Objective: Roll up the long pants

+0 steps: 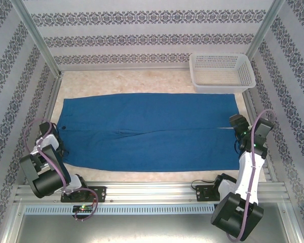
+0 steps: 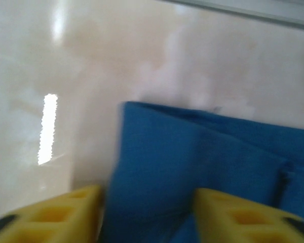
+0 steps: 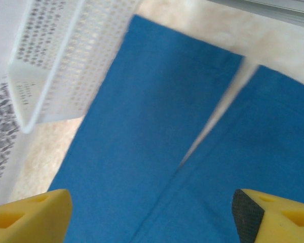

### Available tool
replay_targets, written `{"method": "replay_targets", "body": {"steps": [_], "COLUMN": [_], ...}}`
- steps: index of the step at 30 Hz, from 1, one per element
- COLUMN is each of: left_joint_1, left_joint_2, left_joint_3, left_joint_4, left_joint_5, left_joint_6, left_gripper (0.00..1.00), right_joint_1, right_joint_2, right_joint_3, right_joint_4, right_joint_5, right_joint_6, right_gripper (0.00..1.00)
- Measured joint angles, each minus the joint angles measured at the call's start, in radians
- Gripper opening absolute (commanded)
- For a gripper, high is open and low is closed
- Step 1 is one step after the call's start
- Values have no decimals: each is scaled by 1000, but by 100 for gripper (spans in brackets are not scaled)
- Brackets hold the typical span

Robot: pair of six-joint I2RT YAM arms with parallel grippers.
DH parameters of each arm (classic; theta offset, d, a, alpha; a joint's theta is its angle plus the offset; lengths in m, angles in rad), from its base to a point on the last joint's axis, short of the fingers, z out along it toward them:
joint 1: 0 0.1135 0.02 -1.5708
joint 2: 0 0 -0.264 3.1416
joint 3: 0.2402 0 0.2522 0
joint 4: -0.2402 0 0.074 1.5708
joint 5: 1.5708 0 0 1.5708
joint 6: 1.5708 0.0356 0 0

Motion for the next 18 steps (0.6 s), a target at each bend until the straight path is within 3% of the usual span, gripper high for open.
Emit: {"method": "replay_targets", "body": {"steps": [5,15,18], "left_joint_1": [2,2,2], "left_joint_2": [16,-4,-4], "left_joint_3": [14,10,10], "left_joint_4": [91,97,97], "left_joint_5": [33,82,95], "left_joint_6": [-6,-21,-29], "left_gripper": [0,0,0], "right_joint_1": [-53,-112,-112], "right_joint_2": [-17,-118,-122], "right_joint_3": [-39,-110,-113], "right_joint_4": [-138,-393,-439], "right_joint_5": [72,138,153], "right_joint_6": [61,214,239], "right_gripper": [80,76,70]}}
